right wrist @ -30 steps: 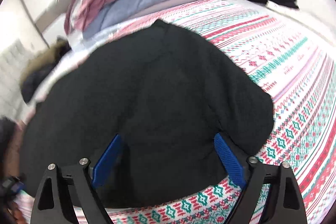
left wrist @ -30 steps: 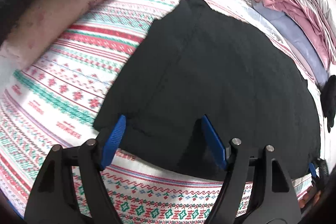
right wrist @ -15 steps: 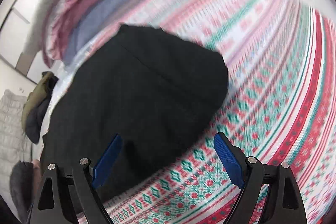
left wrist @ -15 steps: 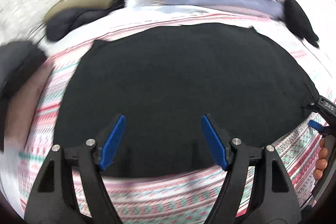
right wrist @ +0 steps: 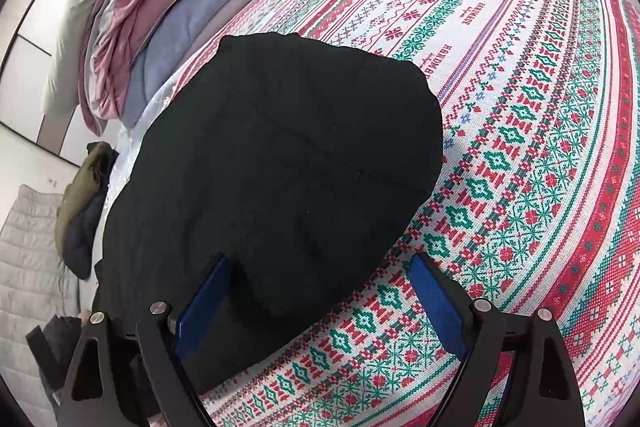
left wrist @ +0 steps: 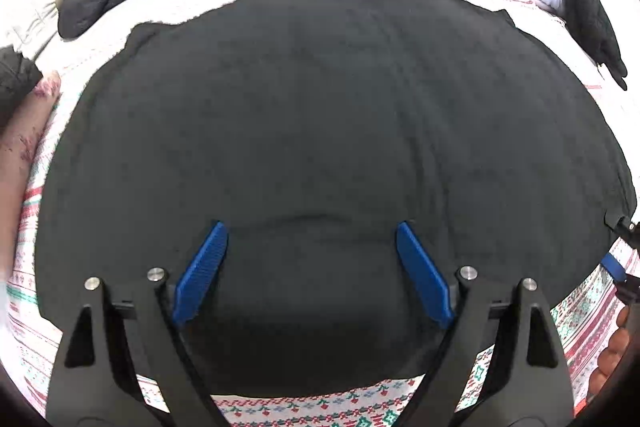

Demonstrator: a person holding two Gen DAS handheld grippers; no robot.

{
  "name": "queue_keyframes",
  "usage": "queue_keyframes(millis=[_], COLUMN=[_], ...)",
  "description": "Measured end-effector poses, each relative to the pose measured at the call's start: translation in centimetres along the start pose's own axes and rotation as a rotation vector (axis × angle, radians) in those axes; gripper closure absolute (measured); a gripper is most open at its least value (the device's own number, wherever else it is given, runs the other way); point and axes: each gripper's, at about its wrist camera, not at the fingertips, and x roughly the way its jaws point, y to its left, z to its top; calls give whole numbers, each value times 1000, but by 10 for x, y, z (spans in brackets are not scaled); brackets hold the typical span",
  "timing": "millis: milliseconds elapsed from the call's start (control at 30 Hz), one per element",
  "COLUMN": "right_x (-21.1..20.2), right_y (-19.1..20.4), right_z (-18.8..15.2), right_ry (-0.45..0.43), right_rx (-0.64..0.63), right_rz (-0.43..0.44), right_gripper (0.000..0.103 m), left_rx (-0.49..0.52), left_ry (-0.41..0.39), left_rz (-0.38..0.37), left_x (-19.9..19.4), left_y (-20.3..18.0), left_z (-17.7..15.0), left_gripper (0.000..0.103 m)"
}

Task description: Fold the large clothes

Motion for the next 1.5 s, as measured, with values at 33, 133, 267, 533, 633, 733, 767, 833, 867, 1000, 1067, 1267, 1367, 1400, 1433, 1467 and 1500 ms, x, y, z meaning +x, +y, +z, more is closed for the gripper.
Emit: queue_keyframes(millis=[33, 133, 267, 533, 633, 733, 767, 833, 867, 1000, 1067, 1267, 1367, 1400, 1433, 1467, 1500], right_x=[0, -1, -1, 3, 3, 3, 3, 4, 4, 6, 7, 8, 9, 9, 9, 9, 9], right_y=[-2, -4, -5, 3, 0, -2, -2, -1, -1, 0, 0, 3, 2, 2, 1, 1, 1], right_z=[0, 0, -1, -1, 0, 2, 2, 2, 2, 4, 4, 7, 8, 8, 8, 9, 9], right_ry=[-1, -6, -7, -7, -4, -5, -6, -8, -9, -12, -13, -16, -17, -18, -19, -19, -21], right_rx=[4, 15, 6, -31, -16, -8, -9, -15, -17, -17, -20, -21, -16, -14, -14, -15, -16], right_rz=[2, 7, 4, -19, -7, 0, -1, -8, -11, -7, -7, -9, -6, -5, -5, -6, -7], right_gripper=[11, 11, 10, 7, 7, 7, 7, 6, 6, 6, 6, 6, 6, 6, 6, 6, 6], left_rx=[10, -1, -49, -97, -97, -94, -105, -109, -103, -49, -47, -104, -90, -96, -98, -99, -98], left_ry=[-7, -15, 51, 93, 42, 36, 31, 28, 32, 88, 107, 85, 18, 21, 32, 53, 61], left_rz=[14, 31, 41, -12, -3, -3, -10, -32, -57, -26, -2, 26, 41, 30, 19, 4, 11], left_x=[-2, 1, 29, 26, 15, 17, 18, 24, 28, 60, 76, 60, 53, 57, 62, 72, 81], left_y=[-1, 0, 11, 26, 35, 41, 44, 43, 39, 15, 12, 19, 11, 8, 4, -1, -5], left_z=[2, 17, 30, 47, 65, 87, 92, 103, 107, 104, 98, 120, 141, 149, 155, 164, 170], left_gripper=[16, 16, 15, 19, 19, 19, 19, 19, 19, 18, 15, 15, 15, 15, 15, 15, 15])
